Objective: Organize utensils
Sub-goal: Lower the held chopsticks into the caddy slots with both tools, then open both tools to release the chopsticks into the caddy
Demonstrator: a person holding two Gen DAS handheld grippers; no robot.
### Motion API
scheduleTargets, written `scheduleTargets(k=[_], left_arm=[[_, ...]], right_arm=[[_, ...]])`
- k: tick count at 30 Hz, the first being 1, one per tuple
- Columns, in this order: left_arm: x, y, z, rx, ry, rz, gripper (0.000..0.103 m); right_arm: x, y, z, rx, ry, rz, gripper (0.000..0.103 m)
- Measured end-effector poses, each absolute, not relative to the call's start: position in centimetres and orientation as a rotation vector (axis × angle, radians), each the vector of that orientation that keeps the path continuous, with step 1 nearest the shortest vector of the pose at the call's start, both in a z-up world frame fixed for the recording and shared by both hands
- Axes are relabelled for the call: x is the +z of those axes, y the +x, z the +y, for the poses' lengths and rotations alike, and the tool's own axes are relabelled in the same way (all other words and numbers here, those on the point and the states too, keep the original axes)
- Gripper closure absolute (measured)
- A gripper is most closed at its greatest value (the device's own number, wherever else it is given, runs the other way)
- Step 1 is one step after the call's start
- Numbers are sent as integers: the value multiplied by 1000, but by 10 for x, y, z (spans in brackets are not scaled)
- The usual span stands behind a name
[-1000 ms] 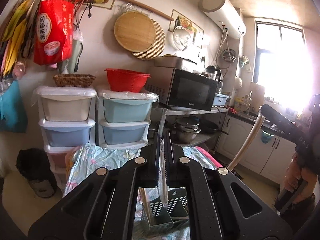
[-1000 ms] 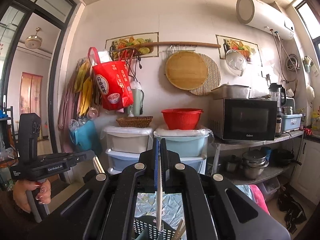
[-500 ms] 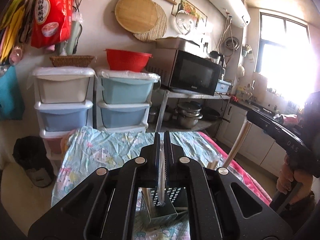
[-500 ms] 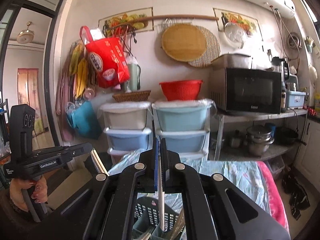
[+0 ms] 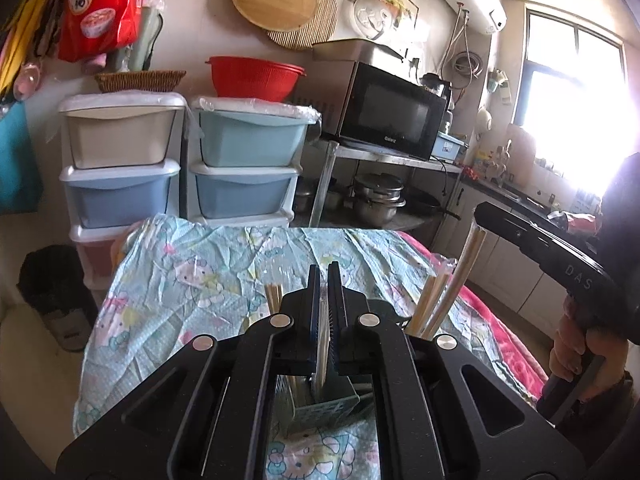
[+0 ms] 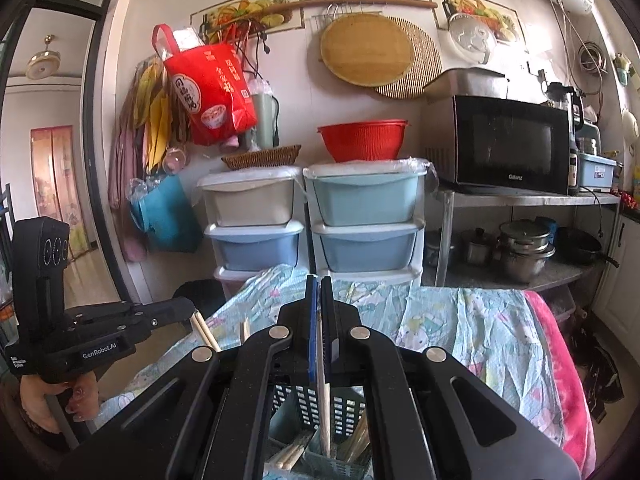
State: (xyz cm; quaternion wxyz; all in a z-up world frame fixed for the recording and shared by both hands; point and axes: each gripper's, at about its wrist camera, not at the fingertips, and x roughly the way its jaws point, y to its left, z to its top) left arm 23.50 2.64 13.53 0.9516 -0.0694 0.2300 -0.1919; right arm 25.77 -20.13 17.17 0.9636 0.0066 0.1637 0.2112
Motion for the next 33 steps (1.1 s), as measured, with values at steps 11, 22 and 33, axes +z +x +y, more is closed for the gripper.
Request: scheduleTargets(k=[11, 22, 33], left_arm=[[122, 236, 24, -405, -148, 490, 101], [113, 238, 23, -394, -144, 500, 101], [110, 228, 31, -361, -145, 484, 78]], right_arm=[[154, 266, -194, 428, 15, 380, 101], [143, 272, -195, 402, 19, 415, 93], [146, 260, -208, 367, 13, 396, 76]])
